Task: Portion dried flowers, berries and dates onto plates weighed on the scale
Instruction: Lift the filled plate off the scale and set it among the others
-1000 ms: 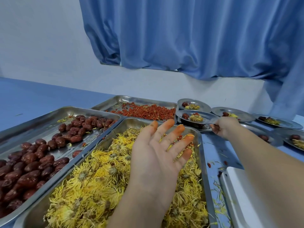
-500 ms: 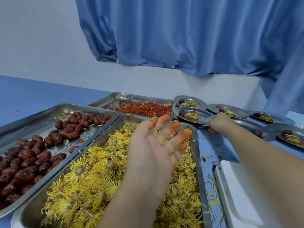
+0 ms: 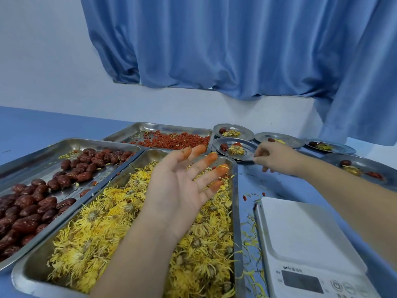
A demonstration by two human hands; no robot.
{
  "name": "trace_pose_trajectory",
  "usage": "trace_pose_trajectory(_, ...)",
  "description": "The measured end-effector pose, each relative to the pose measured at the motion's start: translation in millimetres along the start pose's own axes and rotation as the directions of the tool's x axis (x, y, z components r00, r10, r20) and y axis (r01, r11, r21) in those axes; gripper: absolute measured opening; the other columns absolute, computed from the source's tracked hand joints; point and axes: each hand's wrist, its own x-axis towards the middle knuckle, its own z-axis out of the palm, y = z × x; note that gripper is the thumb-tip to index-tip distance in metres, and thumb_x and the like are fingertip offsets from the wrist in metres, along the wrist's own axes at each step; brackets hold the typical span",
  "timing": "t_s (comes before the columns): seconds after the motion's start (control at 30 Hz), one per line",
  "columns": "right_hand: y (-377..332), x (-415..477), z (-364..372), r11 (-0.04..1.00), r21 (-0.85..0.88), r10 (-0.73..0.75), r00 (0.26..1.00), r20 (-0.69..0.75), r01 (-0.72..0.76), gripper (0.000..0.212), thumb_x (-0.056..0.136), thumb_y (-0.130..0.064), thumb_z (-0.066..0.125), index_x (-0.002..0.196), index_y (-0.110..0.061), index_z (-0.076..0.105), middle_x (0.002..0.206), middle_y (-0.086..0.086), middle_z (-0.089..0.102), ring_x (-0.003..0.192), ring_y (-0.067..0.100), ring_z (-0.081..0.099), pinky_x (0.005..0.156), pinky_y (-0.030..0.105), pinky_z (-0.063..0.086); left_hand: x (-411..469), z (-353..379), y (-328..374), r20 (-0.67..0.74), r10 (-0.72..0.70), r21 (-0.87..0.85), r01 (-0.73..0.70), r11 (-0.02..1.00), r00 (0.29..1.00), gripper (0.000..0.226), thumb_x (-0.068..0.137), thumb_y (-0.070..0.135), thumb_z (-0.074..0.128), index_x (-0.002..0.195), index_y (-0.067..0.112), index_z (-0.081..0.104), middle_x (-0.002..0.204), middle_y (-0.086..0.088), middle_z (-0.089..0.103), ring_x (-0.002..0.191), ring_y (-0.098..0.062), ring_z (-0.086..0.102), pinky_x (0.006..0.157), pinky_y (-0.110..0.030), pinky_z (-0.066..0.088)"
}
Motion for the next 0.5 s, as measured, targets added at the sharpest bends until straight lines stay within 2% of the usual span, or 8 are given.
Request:
trace_pose_trajectory(0.1,-2.5,-44.5,-16.7,0.995,-0.012,-0.101,0.995,-0.001,0.101,0.005,0.088,-0.023,0.063,0.084,-0.024,0.06,0.082,-0.003,0.065,0.071,0.012,0.067,0.068,0.033,0.053,-1.6,0.5,0.0,0.045,-0.011,0.056,0.008,0.998,0.999,0.044,0.079,0.032,0.057,0.119,0.013,0.063,0.11,-0.013,0.072,0.1,-0.035,0.069,0.073,-0.038,0.055)
trace_pose_trajectory(0.2,-2.6,-99.2,-39.1,0.973,-0.106,-0.213,0.976,-0.045,0.207,0.011,0.087,-0.026,0.063,0.083,-0.034,0.058,0.078,-0.011,0.063,0.072,0.003,0.059,0.065,0.016,0.046,-4.0,2.7,-4.4,0.102,-0.039,0.121,0.026,0.992,0.994,0.046,0.079,0.033,0.058,0.121,0.013,0.061,0.112,-0.013,0.071,0.099,-0.034,0.068,0.075,-0.038,0.055)
trace_pose_trajectory(0.27,1.7,-139.7,-53.3,0.961,-0.113,-0.262,0.961,-0.087,0.252,0.011,0.086,-0.029,0.062,0.085,-0.039,0.058,0.08,-0.016,0.063,0.078,0.0,0.056,0.066,0.01,0.043,-5.6,4.5,-8.0,0.141,-0.066,0.173,0.041,0.984,0.988,0.048,0.08,0.034,0.059,0.123,0.013,0.06,0.118,-0.014,0.069,0.101,-0.034,0.068,0.078,-0.04,0.055)
trace_pose_trajectory(0.4,26.5,-211.7,-72.0,0.97,-0.014,-0.241,0.948,-0.21,0.243,0.009,0.082,-0.038,0.058,0.091,-0.041,0.059,0.094,-0.02,0.063,0.085,0.008,0.06,0.07,0.016,0.045,-9.4,10.4,-12.6,0.202,-0.056,0.341,-0.017,0.94,0.978,0.05,0.075,0.036,0.064,0.118,0.012,0.065,0.122,-0.015,0.067,0.104,-0.034,0.068,0.08,-0.04,0.058)
trace_pose_trajectory(0.5,54.7,-242.2,-74.3,0.979,-0.034,-0.202,0.915,-0.348,0.203,0.013,0.083,-0.028,0.061,0.089,-0.039,0.059,0.091,-0.014,0.063,0.084,0.009,0.058,0.071,0.021,0.044,-15.1,16.6,-19.1,0.225,-0.015,0.526,-0.108,0.843,0.974,0.039,0.079,0.036,0.058,0.111,0.018,0.071,0.118,-0.01,0.07,0.105,-0.029,0.068,0.089,-0.046,0.051)
